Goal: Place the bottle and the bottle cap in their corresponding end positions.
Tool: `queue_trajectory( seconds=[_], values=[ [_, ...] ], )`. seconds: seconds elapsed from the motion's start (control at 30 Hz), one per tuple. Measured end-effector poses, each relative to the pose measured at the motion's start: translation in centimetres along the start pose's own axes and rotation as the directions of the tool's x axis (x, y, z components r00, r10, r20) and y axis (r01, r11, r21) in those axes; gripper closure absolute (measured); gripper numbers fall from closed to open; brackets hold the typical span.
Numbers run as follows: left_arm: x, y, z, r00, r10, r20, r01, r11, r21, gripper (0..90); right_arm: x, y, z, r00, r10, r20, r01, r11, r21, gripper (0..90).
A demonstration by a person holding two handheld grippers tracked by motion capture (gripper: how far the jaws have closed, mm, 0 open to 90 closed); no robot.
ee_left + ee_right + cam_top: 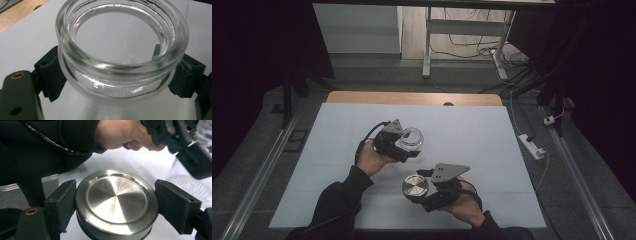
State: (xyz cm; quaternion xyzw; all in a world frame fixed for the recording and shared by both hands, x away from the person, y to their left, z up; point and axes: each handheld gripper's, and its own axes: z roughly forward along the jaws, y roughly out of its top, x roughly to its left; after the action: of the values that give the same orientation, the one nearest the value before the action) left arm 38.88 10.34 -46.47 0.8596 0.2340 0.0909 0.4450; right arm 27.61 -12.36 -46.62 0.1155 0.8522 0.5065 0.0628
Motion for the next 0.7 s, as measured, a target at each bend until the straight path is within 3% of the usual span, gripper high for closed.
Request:
queue_trajectory(
  seconds=[0.47, 0.7],
  values=[
    [0.9, -0.5, 1.1, 0.9994, -0.017, -0.030, 0.017, 0.9999, 0.002, 15.9, -0.2, -1.7, 1.8, 0.9999, 0.003, 0.014, -0.003, 0.999, 0.037, 19.5],
    [1.3, -0.8, 1.5, 0.9984, -0.032, -0.046, 0.032, 0.9995, -0.004, 15.9, -0.7, -2.7, 2.9, 0.9995, 0.027, 0.016, -0.028, 0.998, 0.063, 19.5]
  ],
)
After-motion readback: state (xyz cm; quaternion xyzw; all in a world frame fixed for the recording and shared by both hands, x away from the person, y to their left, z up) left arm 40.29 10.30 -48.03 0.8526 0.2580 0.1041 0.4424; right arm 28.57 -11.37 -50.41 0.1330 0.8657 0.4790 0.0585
